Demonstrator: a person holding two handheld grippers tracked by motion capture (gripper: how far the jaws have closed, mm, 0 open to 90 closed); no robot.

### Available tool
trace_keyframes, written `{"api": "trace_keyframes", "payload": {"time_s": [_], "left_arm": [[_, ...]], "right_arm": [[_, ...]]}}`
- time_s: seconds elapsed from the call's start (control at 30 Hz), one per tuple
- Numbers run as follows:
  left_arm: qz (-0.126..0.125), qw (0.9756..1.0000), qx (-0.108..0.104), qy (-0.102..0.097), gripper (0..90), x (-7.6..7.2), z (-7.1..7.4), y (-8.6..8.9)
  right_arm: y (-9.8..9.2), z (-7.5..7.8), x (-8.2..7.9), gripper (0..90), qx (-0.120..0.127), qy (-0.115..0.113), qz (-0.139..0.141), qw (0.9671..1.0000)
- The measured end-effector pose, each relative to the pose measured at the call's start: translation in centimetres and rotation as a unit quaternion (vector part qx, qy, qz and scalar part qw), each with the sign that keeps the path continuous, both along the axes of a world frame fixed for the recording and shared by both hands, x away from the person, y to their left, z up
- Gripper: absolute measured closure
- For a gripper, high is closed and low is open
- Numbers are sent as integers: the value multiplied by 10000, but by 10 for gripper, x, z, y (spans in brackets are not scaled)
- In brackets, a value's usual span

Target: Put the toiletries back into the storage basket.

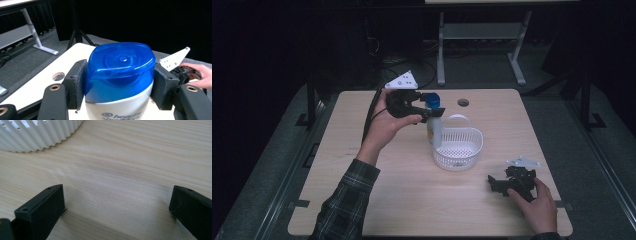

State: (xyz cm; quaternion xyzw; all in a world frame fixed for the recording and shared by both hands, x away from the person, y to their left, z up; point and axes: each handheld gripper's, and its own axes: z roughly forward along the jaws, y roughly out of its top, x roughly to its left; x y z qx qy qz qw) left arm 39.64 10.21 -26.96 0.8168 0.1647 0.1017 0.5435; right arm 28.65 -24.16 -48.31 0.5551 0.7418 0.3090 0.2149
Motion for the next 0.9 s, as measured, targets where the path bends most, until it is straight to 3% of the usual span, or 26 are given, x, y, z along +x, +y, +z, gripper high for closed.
{"api": "trace_keyframes", "payload": {"time_s": [0.4,0.9], "left_arm": [[-43,9999,116,19,373,5,-16,-19],[-29,9996,262,116,373,9,-42,-25]], "right_arm": [[0,0,0,0,-4,-1,8,10000],[0,0,0,0,-4,2,13,10000]]}}
